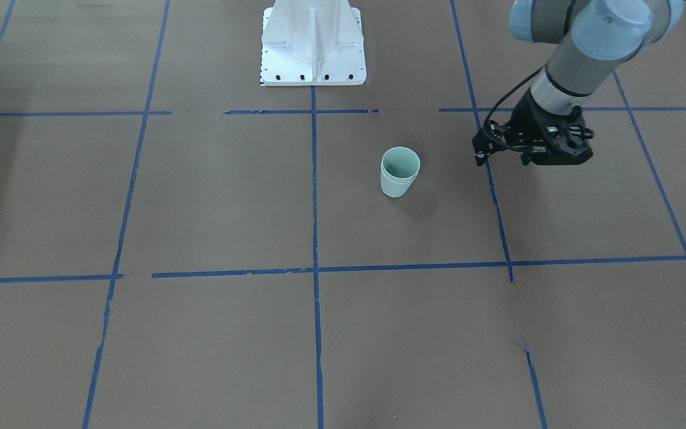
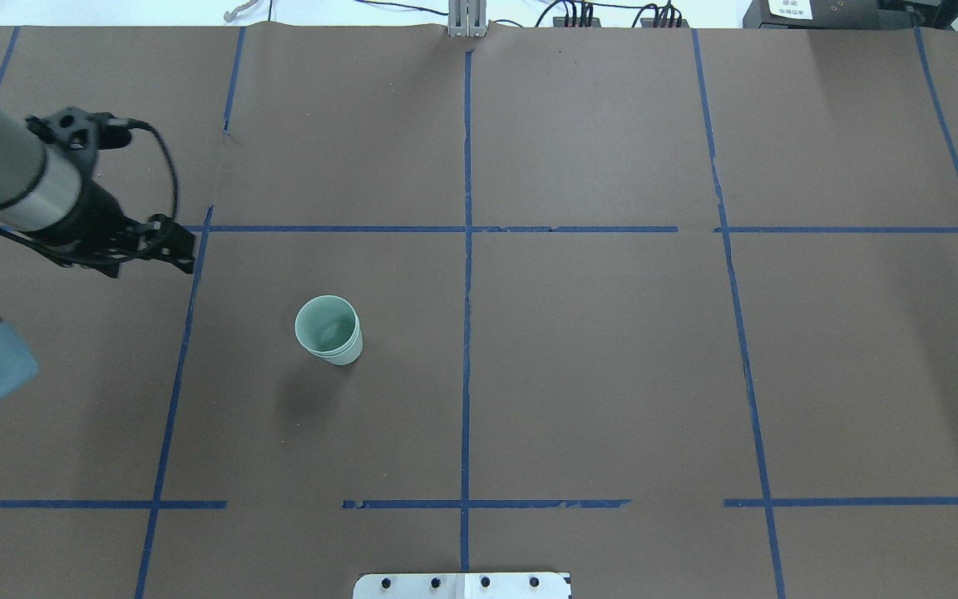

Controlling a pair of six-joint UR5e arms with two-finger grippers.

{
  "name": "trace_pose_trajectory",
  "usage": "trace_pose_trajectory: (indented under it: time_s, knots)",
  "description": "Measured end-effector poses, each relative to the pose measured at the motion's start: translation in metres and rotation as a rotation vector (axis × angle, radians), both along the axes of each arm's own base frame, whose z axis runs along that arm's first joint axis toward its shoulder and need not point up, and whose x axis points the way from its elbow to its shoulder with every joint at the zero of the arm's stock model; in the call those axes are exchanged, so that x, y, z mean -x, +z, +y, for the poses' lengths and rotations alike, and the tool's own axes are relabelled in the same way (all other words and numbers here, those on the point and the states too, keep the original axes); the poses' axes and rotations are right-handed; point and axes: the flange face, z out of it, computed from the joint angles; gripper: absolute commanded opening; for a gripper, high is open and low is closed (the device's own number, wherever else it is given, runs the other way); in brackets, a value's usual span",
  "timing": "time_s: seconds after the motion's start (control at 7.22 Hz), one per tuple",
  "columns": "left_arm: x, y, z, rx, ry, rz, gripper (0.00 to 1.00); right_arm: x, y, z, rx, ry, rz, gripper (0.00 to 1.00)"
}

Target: Stack cups

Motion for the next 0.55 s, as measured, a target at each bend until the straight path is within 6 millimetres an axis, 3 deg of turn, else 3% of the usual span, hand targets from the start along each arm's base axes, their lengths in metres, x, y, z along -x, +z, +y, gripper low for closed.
trace_pose_trajectory:
  time_s: [0.28, 0.55]
  knots:
    - [0.115, 0.1, -0.005, -0.138, 0.112, -0.113, 1.0, 0.0, 0.0, 0.0, 0.0, 0.0, 0.0, 1.0]
    - [0.24, 0.2, 0.014, -0.151, 0.133, -0.183, 1.0, 0.0, 0.0, 0.0, 0.0, 0.001, 0.0, 1.0]
